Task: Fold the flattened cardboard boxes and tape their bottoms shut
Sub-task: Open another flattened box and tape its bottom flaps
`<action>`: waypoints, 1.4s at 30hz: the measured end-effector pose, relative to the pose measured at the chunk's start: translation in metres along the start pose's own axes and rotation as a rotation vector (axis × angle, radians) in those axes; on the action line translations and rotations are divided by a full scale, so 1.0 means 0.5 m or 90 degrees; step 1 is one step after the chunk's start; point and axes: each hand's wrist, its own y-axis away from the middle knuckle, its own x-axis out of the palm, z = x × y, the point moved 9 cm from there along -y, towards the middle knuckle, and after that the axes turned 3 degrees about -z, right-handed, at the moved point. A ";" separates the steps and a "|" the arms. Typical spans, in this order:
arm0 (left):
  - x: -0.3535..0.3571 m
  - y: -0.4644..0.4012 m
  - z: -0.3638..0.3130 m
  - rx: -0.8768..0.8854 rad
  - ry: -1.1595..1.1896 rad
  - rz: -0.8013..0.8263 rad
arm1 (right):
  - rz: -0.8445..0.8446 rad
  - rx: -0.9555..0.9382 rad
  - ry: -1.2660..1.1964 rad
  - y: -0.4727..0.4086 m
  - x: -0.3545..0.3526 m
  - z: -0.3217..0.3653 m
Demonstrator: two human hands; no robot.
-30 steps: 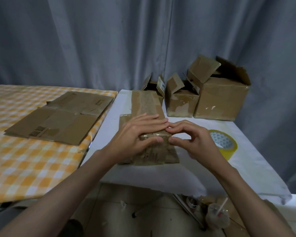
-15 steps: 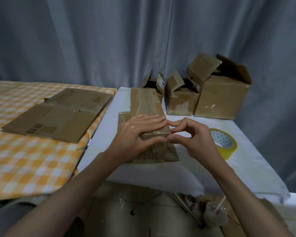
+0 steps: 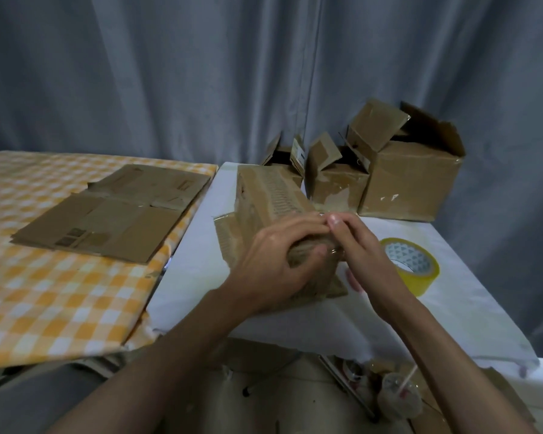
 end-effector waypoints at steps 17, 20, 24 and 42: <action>-0.174 -0.068 0.317 -0.480 -0.016 -0.116 | -0.070 0.002 0.169 -0.010 -0.021 0.039; -0.203 -0.060 0.330 -0.507 -0.041 -0.169 | -0.079 0.051 0.117 -0.024 -0.033 0.029; -0.239 -0.032 0.343 -0.589 -0.077 -0.167 | -0.139 0.087 0.032 -0.042 -0.044 0.002; -0.271 0.022 0.243 -0.539 -0.053 -0.174 | -0.170 0.116 -0.013 -0.050 -0.051 0.034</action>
